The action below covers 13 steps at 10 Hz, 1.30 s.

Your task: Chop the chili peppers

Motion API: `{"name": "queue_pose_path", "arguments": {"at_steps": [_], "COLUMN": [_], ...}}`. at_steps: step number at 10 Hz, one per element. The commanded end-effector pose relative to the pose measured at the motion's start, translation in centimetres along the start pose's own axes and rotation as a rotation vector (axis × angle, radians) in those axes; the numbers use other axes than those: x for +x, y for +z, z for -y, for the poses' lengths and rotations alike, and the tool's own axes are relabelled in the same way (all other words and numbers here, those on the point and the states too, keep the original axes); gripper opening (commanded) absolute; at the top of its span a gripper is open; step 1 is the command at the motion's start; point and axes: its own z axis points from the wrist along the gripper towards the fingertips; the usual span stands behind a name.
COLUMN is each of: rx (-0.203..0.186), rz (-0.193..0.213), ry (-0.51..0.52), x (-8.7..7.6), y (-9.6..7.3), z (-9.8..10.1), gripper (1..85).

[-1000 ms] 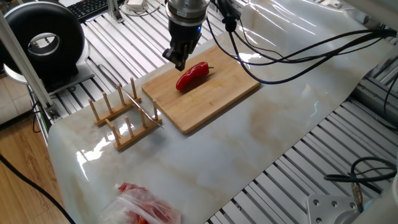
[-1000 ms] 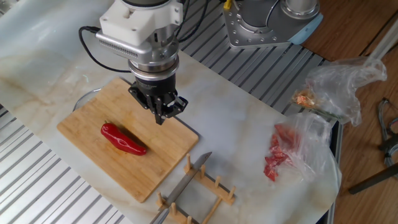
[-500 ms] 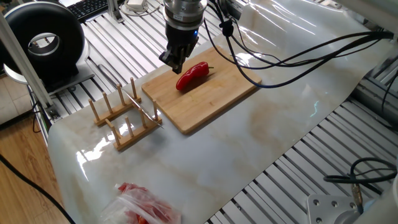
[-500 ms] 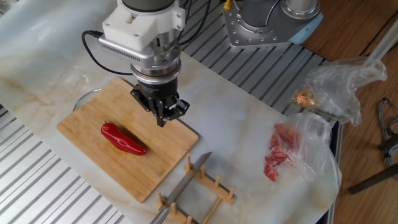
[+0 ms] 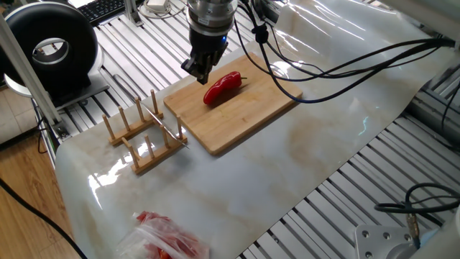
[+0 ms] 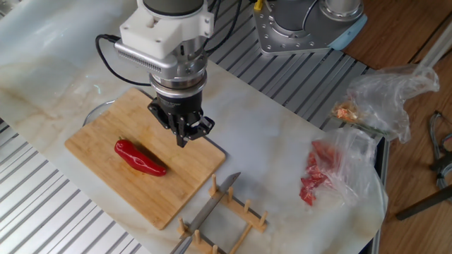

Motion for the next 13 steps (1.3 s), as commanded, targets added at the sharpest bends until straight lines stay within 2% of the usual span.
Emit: {"name": "queue_pose_path", "arguments": {"at_steps": [1, 3, 4, 5, 9, 11, 13], "rx": [-0.029, -0.06, -0.063, -0.044, -0.035, -0.081, -0.093], "rz": [0.035, 0.045, 0.045, 0.041, 0.041, 0.052, 0.053], "ry": [0.021, 0.027, 0.041, 0.035, 0.047, 0.063, 0.061], "x": [-1.2, -1.7, -1.7, -1.6, -1.5, -1.9, -1.9], "y": [0.8, 1.4, 1.5, 1.5, 1.4, 1.3, 1.1], "z": [-0.6, -1.3, -1.3, -0.9, -0.7, -1.8, -2.1], "gripper": [1.3, 1.3, 1.3, 1.3, 1.3, 1.3, 1.3]}}
